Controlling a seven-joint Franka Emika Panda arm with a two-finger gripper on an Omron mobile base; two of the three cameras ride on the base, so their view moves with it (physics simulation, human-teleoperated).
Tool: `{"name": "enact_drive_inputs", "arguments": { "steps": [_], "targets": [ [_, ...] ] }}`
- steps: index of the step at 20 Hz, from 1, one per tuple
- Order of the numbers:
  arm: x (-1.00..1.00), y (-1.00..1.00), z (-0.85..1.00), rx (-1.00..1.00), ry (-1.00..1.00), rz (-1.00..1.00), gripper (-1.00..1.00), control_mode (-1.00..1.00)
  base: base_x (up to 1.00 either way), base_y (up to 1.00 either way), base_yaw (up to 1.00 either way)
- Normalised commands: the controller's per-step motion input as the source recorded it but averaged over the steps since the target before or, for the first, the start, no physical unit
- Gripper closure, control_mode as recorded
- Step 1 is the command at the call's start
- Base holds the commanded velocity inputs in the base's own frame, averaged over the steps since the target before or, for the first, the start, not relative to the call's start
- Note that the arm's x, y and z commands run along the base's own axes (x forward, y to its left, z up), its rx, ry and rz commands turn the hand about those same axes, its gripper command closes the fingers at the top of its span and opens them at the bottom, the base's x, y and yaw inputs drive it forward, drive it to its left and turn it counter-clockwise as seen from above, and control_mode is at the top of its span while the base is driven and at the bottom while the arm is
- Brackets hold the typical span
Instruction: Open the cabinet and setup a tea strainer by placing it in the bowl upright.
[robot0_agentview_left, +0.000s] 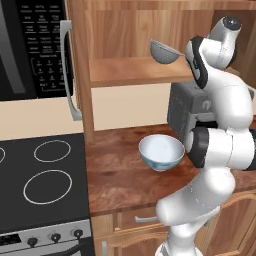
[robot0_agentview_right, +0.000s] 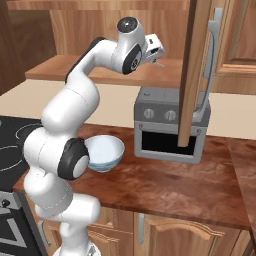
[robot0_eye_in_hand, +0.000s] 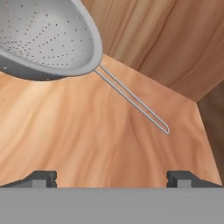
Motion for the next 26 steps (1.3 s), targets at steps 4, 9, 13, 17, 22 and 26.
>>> {"name": "enact_drive_inputs", "arguments": {
  "steps": [4,9,13,17,22,26],
  "targets": [
    [0.32,0.0,-0.03,0.0,0.0,0.0,-1.0,-1.0,0.0,0.0,0.0],
    [0.41,-0.02,-0.05,0.0,0.0,0.0,-1.0,-1.0,0.0,0.0,0.0],
    [0.44,-0.08,-0.13,0.0,0.0,0.0,-1.0,-1.0,0.0,0.0,0.0],
    [0.44,-0.2,-0.17,0.0,0.0,0.0,-1.0,-1.0,0.0,0.0,0.0],
    [0.3,-0.2,-0.07,0.0,0.0,0.01,-1.0,-1.0,0.0,0.0,0.0],
    [0.21,-0.07,0.0,0.0,0.0,0.04,-1.0,-1.0,0.0,0.0,0.0]
  ]
}}
